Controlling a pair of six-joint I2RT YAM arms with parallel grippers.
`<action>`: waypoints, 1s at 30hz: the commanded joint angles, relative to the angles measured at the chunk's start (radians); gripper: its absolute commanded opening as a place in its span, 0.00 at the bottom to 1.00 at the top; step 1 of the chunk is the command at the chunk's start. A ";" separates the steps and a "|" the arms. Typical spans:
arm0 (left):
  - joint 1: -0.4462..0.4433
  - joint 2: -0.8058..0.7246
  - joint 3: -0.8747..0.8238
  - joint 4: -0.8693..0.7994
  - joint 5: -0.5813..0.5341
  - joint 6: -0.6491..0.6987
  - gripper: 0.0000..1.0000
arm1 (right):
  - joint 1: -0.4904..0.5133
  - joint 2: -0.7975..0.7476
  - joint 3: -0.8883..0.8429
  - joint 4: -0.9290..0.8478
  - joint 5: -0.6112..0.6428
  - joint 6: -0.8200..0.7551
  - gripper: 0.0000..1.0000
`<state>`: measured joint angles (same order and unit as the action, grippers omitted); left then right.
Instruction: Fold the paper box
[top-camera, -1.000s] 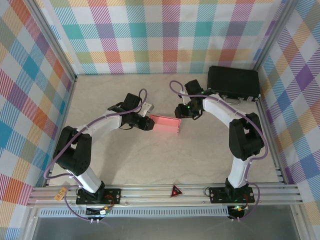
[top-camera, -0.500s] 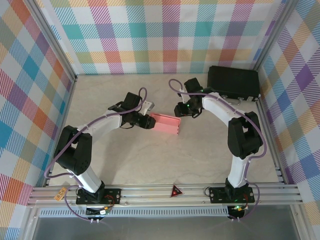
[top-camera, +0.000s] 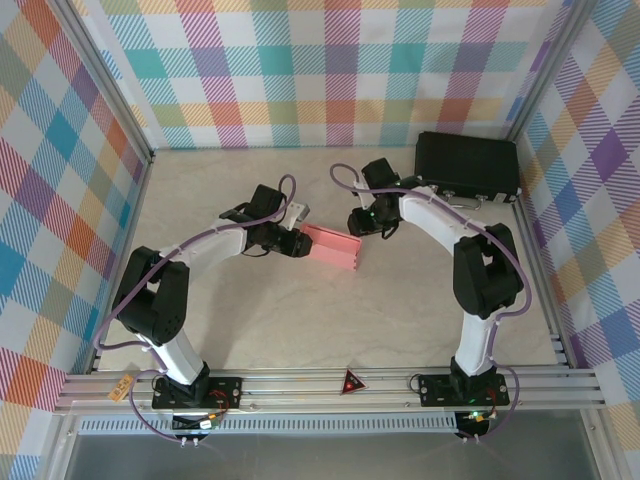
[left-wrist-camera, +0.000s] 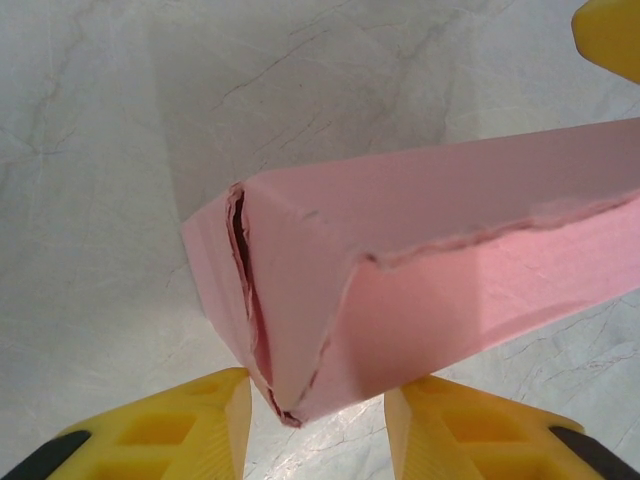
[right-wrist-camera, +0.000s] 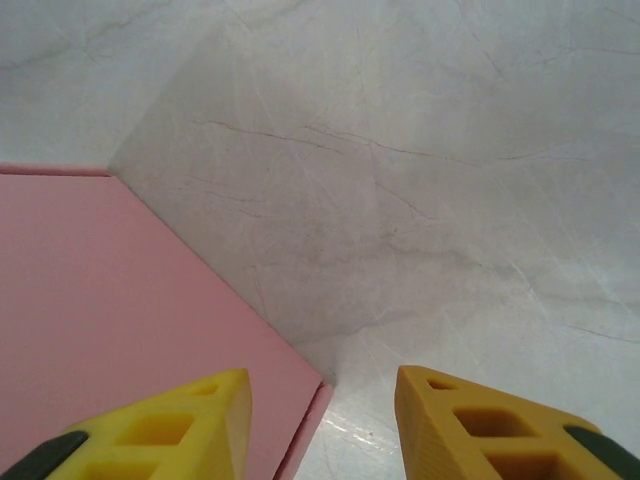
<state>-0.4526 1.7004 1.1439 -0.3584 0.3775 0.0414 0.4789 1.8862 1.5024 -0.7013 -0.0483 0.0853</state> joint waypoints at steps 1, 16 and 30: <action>-0.009 0.013 0.016 0.023 0.022 -0.011 0.39 | 0.026 -0.012 0.016 -0.023 0.088 -0.038 0.43; -0.017 0.015 0.024 0.018 0.019 -0.018 0.38 | 0.057 -0.010 0.042 -0.032 0.246 -0.034 0.45; -0.017 0.005 0.013 0.018 0.022 -0.018 0.38 | -0.008 -0.142 0.067 -0.027 0.061 -0.030 0.45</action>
<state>-0.4580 1.7157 1.1439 -0.3511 0.3779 0.0368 0.4732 1.8389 1.5520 -0.7300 0.1162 0.0624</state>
